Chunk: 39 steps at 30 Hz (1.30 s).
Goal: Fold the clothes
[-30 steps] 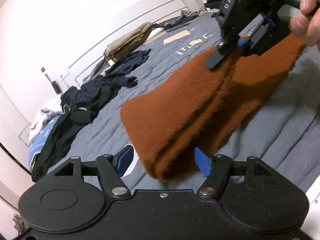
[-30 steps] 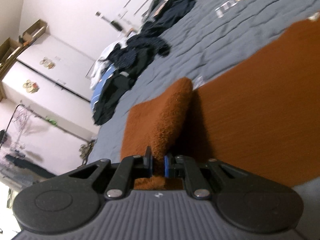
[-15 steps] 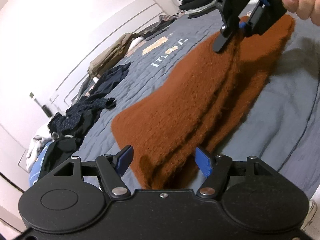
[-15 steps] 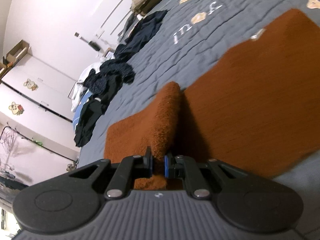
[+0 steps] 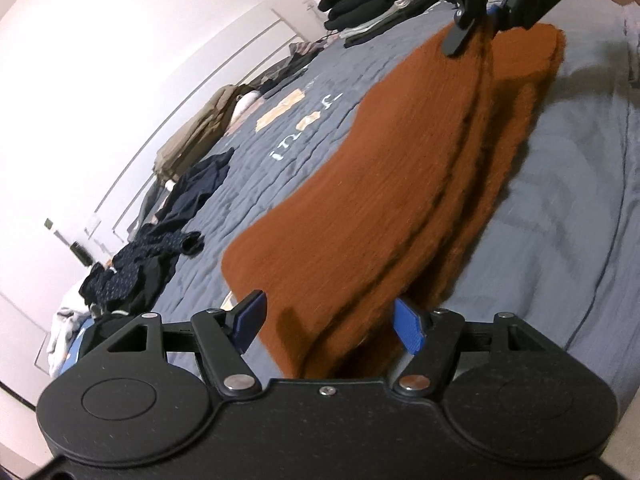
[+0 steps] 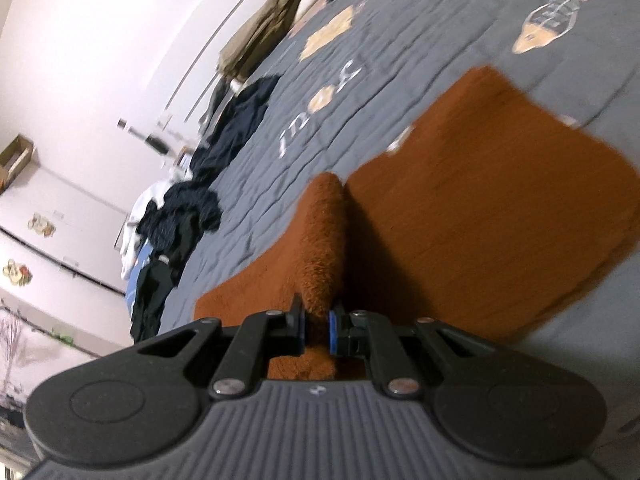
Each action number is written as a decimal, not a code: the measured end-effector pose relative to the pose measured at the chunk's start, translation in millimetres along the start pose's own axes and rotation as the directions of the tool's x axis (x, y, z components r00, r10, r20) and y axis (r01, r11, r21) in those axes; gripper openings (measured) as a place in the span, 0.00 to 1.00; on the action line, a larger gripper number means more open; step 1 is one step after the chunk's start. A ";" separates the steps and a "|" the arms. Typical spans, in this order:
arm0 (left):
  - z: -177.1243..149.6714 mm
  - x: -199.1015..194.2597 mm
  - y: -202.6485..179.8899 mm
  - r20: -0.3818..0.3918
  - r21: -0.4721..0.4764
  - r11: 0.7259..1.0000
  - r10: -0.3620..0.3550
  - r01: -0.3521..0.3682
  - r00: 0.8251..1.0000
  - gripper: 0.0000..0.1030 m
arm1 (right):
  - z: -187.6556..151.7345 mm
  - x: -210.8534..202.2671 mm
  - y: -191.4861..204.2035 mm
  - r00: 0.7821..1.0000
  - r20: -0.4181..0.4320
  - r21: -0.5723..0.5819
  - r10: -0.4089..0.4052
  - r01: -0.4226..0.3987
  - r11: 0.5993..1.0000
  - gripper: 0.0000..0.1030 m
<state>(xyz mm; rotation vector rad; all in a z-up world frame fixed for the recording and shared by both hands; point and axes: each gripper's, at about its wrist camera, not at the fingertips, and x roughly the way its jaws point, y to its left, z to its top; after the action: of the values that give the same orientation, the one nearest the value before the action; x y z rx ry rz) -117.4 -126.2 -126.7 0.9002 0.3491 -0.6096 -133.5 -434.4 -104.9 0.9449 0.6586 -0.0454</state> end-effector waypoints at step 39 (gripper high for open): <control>38.5 16.6 -31.0 0.023 0.055 0.997 -0.053 0.052 0.998 0.65 | 52.6 -72.8 -65.0 0.936 0.244 -0.067 -0.253 0.277 0.959 0.13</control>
<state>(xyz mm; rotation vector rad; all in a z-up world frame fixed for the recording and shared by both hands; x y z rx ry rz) -122.7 -177.8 -132.2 0.9374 0.3359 -0.6810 -186.1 -531.2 -91.9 0.7342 0.5609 -0.3563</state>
